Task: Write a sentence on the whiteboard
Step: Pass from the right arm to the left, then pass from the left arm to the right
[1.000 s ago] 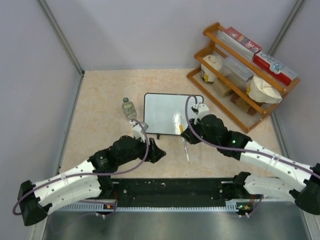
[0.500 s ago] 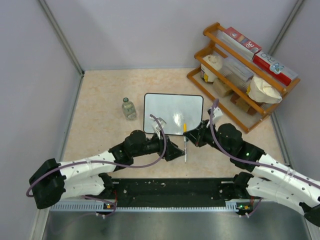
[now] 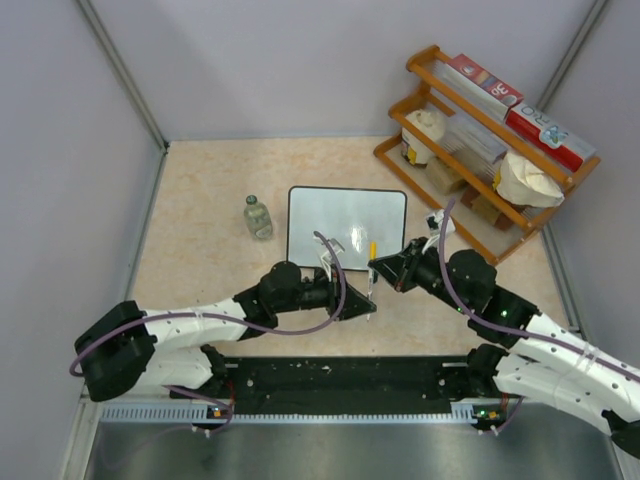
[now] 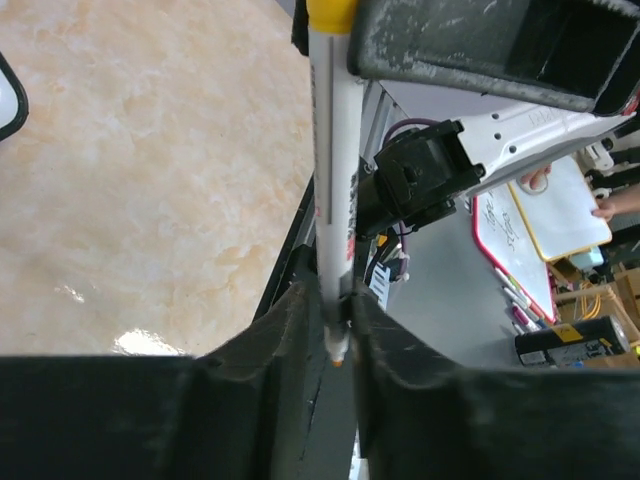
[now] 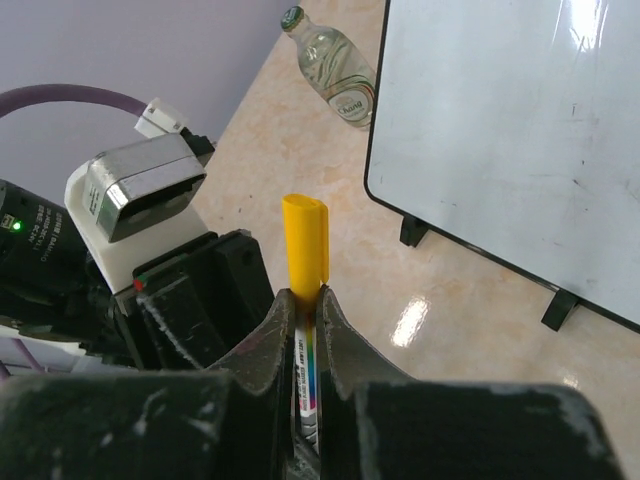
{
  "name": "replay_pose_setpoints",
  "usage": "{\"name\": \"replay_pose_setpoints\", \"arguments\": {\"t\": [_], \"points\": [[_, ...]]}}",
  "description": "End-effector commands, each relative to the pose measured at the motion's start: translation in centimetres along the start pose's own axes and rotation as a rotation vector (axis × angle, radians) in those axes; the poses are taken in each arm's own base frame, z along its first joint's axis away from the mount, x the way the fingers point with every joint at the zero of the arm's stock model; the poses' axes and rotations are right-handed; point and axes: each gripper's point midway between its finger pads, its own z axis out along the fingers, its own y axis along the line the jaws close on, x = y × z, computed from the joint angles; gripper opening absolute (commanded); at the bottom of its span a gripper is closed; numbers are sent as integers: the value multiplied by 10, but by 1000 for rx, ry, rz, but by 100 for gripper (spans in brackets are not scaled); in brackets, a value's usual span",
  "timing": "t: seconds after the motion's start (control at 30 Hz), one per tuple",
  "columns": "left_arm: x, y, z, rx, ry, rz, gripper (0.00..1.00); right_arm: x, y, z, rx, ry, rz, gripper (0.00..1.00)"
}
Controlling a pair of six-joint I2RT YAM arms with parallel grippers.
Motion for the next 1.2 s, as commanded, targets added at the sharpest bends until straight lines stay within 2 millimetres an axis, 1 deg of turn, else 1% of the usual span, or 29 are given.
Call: {"name": "replay_pose_setpoints", "arguments": {"t": [0.0, 0.07, 0.1, 0.13, 0.17, 0.2, 0.23, 0.27, 0.3, 0.33, 0.37, 0.4, 0.43, 0.47, 0.5, 0.63, 0.67, 0.73, 0.77, 0.8, 0.83, 0.9, 0.93, 1.0, 1.03, 1.17], "points": [[-8, -14, 5, 70, -33, 19, 18, -15, 19, -4, -70, -52, 16, 0], [-10, -12, 4, 57, -45, 25, 0, -15, 20, -4, -73, -46, 14, 0], [-13, -14, 1, 53, -58, 29, 0, -13, 19, -5, -69, -37, 13, 6], [-10, -7, -1, 23, -53, 29, 0, -14, 19, -5, -68, -38, 12, 13], [-11, -7, -3, 13, -58, 37, 0, -13, 19, -5, -68, -30, 10, 27], [-16, -9, -7, 3, -77, 47, 0, -11, 19, -6, -71, -20, 0, 34], [-12, -2, -10, -31, -59, 52, 0, -10, 19, -5, -70, -14, -5, 43], [-11, -2, -13, -42, -56, 58, 0, -10, 20, -6, -74, -7, -15, 56], [-16, -5, -17, -48, -70, 70, 0, -9, 20, -6, -71, 0, -22, 64], [-16, -4, -20, -57, -70, 83, 0, -8, 19, -6, -68, 9, -25, 73], [-10, 1, -23, -81, -44, 79, 0, -9, 20, -7, -71, 13, -31, 88], [-14, -3, -27, -79, -53, 88, 0, -8, 21, -7, -75, 20, -33, 96], [-13, -4, -29, -80, -46, 98, 0, -8, 23, -8, -84, 23, -38, 99], [-8, -1, -32, -97, -24, 93, 0, -7, 28, -9, -107, 35, -49, 99], [-10, -4, -35, -93, -27, 100, 0, -7, 30, -10, -117, 42, -50, 99], [-3, -6, -41, -91, 15, 117, 0, -4, 46, -12, -200, 81, -90, 99], [0, -8, -42, -82, 25, 117, 0, -2, 56, -15, -261, 101, -118, 99], [-1, -12, -43, -63, 28, 120, 0, 2, 65, -16, -310, 132, -139, 98], [1, -18, -43, -31, 39, 122, 0, 3, 70, -19, -340, 148, -151, 96], [-1, -22, -42, -11, 38, 126, 0, 4, 73, -20, -355, 155, -153, 93], [-1, -25, -42, 3, 40, 126, 0, 6, 72, -18, -353, 168, -153, 86], [-2, -31, -41, 28, 46, 130, 0, 6, 72, -18, -349, 177, -151, 79], [-2, -32, -41, 32, 47, 132, 0, 7, 71, -17, -345, 179, -154, 73], [-2, -34, -40, 42, 50, 134, 0, 10, 69, -16, -338, 190, -149, 70], [-4, -35, -40, 49, 41, 137, 0, 11, 69, -15, -339, 192, -151, 65], [-6, -40, -38, 75, 38, 138, 0, 16, 69, -14, -348, 214, -148, 55]]}}
